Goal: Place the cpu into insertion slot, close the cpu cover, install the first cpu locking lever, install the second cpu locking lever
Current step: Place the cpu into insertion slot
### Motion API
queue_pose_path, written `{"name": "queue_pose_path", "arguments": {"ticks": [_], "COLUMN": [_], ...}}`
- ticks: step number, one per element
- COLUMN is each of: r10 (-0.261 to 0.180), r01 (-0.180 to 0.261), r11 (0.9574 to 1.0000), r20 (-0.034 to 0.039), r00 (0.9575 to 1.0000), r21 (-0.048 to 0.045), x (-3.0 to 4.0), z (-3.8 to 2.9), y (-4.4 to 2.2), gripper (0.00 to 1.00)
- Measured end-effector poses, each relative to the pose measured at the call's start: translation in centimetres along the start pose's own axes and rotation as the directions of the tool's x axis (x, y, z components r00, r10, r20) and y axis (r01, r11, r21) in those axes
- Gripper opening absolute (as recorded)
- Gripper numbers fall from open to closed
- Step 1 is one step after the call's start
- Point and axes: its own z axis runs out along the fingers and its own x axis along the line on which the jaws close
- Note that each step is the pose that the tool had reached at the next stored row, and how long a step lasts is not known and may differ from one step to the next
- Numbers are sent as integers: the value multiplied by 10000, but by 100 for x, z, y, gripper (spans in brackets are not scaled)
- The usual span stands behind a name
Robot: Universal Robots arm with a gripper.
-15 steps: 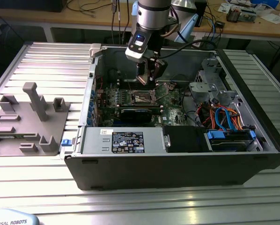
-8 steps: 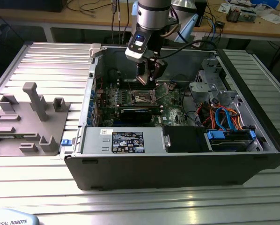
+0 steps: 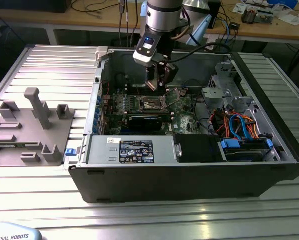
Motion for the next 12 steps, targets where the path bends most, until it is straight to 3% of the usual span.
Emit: {"name": "queue_pose_path", "arguments": {"ticks": [12], "r10": [330], "r01": [-330], "r11": [9995], "r20": [9], "r00": [9995], "r21": [-4], "x": [0], "z": [3], "y": [0], "gripper": [54]}}
